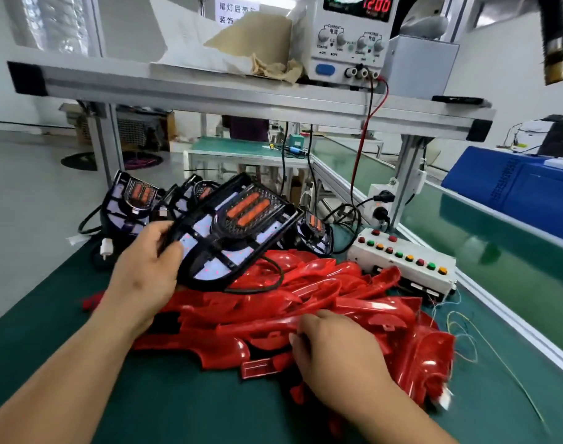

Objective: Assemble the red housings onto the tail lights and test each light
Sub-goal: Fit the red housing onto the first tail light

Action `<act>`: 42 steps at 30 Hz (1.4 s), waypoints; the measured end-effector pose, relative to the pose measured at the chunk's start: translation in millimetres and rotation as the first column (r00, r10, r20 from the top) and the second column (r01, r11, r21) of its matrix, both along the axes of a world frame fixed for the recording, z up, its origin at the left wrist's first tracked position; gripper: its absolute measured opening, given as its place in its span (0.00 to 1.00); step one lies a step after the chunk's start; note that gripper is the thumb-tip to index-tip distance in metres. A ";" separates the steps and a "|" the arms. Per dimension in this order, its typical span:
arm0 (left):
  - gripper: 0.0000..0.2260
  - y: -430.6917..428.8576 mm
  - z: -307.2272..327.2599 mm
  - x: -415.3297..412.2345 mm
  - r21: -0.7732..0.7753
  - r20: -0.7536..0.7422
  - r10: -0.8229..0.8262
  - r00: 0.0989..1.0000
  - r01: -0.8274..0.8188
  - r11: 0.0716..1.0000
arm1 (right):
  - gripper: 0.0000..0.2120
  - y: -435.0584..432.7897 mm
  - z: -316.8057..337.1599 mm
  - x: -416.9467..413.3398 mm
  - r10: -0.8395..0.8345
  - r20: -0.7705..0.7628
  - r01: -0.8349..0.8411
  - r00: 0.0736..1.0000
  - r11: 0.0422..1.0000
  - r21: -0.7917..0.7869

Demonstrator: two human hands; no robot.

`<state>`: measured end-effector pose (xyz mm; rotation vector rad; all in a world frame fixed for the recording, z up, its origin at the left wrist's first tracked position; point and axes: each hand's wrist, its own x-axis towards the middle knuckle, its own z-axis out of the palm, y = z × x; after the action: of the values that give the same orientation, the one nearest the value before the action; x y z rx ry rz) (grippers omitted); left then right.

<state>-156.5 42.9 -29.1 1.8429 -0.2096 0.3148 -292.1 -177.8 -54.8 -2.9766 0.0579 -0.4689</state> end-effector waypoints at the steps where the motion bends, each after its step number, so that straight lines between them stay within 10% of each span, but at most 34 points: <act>1: 0.12 -0.9 -5.7 -8.0 0.002 -0.002 -0.049 0.999 0.049 0.999 | 0.14 -1.0 1.2 0.7 0.006 0.000 -0.006 1.000 1.000 0.016; 8: 0.16 -12.6 -26.2 -19.0 0.238 0.111 -0.226 0.968 0.195 0.951 | 0.09 -58.3 31.9 2.8 -0.084 0.127 0.041 0.988 0.950 0.311; 16: 0.12 -18.4 -34.7 -17.6 0.264 0.146 -0.210 0.967 0.166 0.950 | 0.23 -109.2 23.2 29.7 -0.153 -0.351 0.150 0.924 0.988 -0.037; 23: 0.10 -18.4 -33.8 -16.6 0.255 0.252 -0.050 0.967 -0.017 0.967 | 0.06 -122.0 28.5 30.9 0.022 -0.143 0.020 0.989 0.957 0.289; 27: 0.13 -20.1 -31.1 -16.7 0.237 0.248 -0.010 0.969 -0.050 0.970 | 0.03 -115.8 51.4 31.0 0.005 0.145 -0.091 0.989 0.798 0.595; 35: 0.17 -17.0 -24.4 -15.5 0.225 0.052 -0.038 0.998 0.025 0.974 | 0.11 -58.8 63.1 54.6 -0.044 0.404 -0.396 0.914 0.122 0.910; 42: 0.14 -30.6 32.2 -9.4 0.305 0.232 -0.171 0.957 0.096 0.948 | 0.15 -40.2 56.2 57.8 0.090 0.390 -0.394 0.916 0.375 0.839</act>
<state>-165.9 12.4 3.1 2.0625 -0.5863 0.4459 -234.3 -218.1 1.4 -1.7365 -0.1287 -0.5687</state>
